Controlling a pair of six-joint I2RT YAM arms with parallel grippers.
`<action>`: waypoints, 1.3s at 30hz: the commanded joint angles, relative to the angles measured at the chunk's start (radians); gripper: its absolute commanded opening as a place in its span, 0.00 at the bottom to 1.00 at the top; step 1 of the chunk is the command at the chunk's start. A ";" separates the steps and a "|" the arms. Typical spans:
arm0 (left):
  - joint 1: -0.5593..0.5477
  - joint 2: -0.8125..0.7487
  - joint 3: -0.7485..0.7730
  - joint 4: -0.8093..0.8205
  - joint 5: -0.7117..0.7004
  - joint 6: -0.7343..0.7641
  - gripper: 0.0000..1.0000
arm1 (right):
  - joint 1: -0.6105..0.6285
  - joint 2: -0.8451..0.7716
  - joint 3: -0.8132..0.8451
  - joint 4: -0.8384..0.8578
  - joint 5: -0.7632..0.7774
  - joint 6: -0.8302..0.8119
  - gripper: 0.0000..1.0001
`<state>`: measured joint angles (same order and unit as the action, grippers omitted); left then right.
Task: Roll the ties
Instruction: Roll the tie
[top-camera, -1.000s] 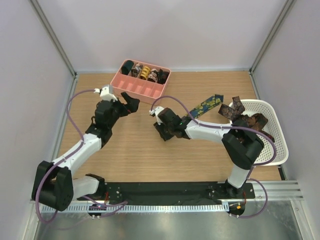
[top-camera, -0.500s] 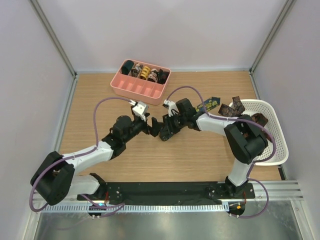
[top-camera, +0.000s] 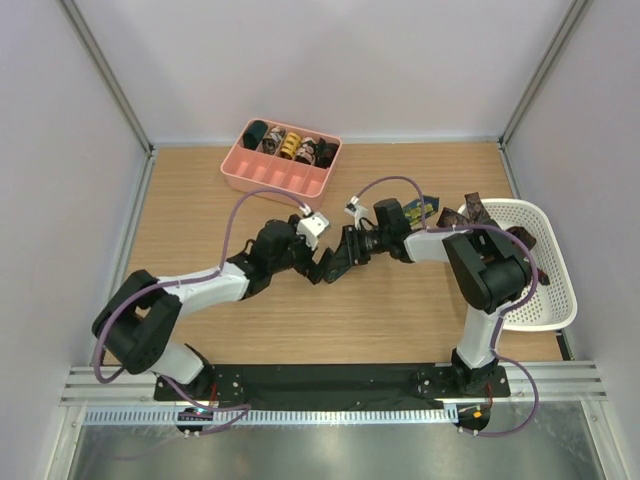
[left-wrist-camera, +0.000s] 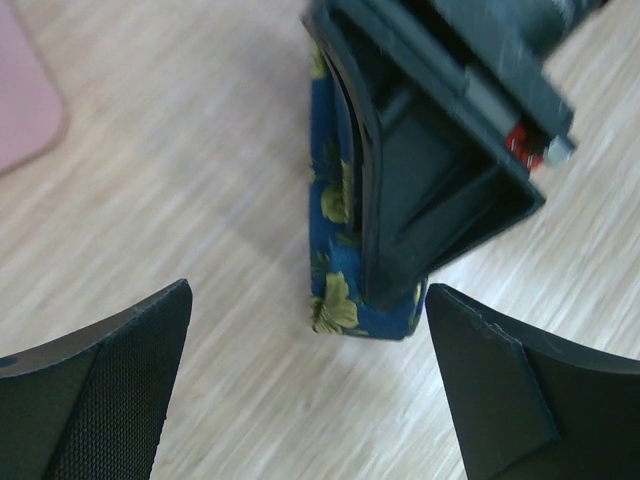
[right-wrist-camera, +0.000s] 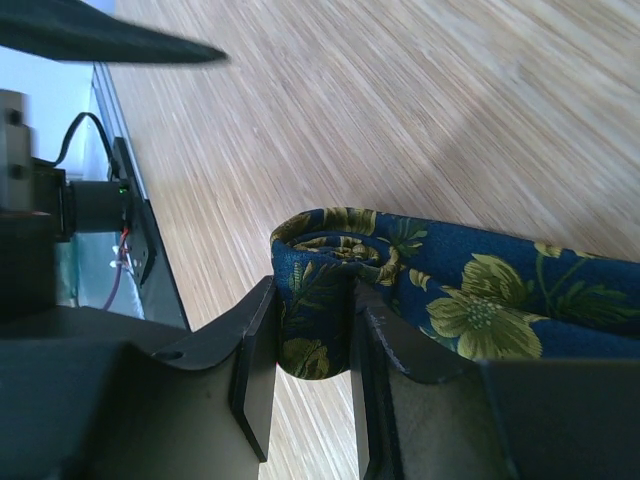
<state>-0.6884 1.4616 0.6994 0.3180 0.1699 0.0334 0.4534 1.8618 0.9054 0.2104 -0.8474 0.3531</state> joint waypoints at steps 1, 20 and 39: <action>-0.019 0.052 0.035 -0.068 0.072 0.069 1.00 | -0.021 0.017 -0.046 0.089 -0.018 0.043 0.17; -0.063 0.304 0.287 -0.301 0.011 0.134 0.95 | -0.068 0.042 -0.076 0.172 0.002 0.103 0.13; -0.094 0.462 0.443 -0.451 -0.040 0.184 0.77 | -0.070 0.036 -0.080 0.187 -0.004 0.110 0.13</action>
<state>-0.7769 1.8866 1.1065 -0.0700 0.1684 0.1917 0.3847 1.8862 0.8371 0.3740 -0.8734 0.4747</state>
